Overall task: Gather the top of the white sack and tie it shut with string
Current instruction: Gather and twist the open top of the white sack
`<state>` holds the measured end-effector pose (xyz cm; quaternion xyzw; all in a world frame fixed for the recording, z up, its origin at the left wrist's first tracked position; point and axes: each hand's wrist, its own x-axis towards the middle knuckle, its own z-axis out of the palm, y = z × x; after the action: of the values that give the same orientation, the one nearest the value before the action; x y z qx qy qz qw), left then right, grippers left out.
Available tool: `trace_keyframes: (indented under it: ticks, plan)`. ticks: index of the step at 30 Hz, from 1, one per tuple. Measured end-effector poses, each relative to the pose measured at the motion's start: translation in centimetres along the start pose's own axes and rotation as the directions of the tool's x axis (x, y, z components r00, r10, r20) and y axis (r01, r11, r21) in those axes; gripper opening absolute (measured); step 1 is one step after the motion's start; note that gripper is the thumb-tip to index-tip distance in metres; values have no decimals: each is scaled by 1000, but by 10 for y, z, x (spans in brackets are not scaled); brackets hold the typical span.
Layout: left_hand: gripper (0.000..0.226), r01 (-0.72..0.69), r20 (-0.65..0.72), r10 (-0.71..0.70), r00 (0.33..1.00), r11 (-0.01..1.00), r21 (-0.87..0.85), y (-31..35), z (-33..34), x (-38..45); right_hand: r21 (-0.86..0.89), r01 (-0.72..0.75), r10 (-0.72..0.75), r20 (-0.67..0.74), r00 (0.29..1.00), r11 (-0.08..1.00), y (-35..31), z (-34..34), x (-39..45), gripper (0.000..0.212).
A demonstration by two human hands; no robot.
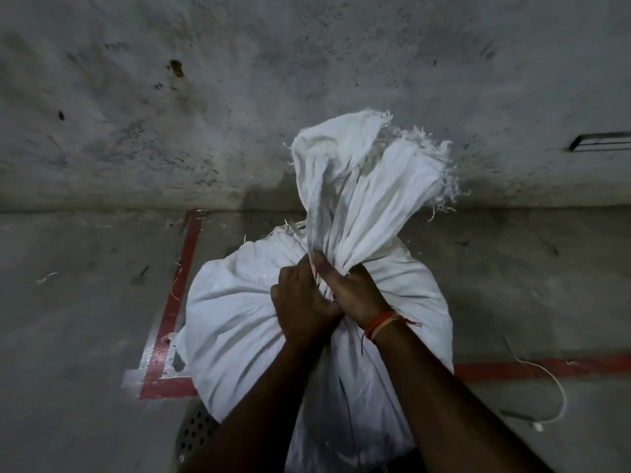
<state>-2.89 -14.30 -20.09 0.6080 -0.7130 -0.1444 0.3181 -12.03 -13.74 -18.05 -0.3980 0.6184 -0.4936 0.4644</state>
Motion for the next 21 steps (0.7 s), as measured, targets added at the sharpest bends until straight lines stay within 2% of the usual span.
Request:
trace_keyframes:
  ticks: [2,4,6,7,9,11,13,14,17,21]
  plan:
    - [45,21,-2,-22,1000,999,-38,-2,3,4,28,18,-18,10,1000,999,0,1,0,29]
    - [30,66,1,-66,998,996,-61,-5,5,8,38,35,-35,-5,999,999,0,2,-1,59]
    - [39,140,19,-138,990,986,-91,-4,5,9,-19,45,-46,-30,999,999,4,2,1,89]
    - [48,171,10,-171,985,979,-108,-3,6,9,-105,68,-73,-37,997,992,4,-1,1,93]
    - [58,213,-44,-221,974,967,-139,2,6,6,-410,133,-172,-59,983,903,8,-9,-2,90]
    - [59,231,-55,-241,969,962,-145,4,6,4,-696,163,-283,-60,957,700,17,-16,-14,75]
    - [57,255,-12,-259,966,958,-133,4,5,4,-833,220,-374,17,927,507,32,-18,-27,59]
    - [56,285,13,-286,958,950,-131,4,6,6,-858,259,-404,67,912,444,41,-19,-33,56]
    - [52,377,58,-372,926,914,-153,3,10,7,-829,347,-410,159,898,438,62,-26,-35,50]
    - [49,454,68,-451,890,863,-221,4,12,10,-820,361,-377,195,905,444,63,-22,-29,61]
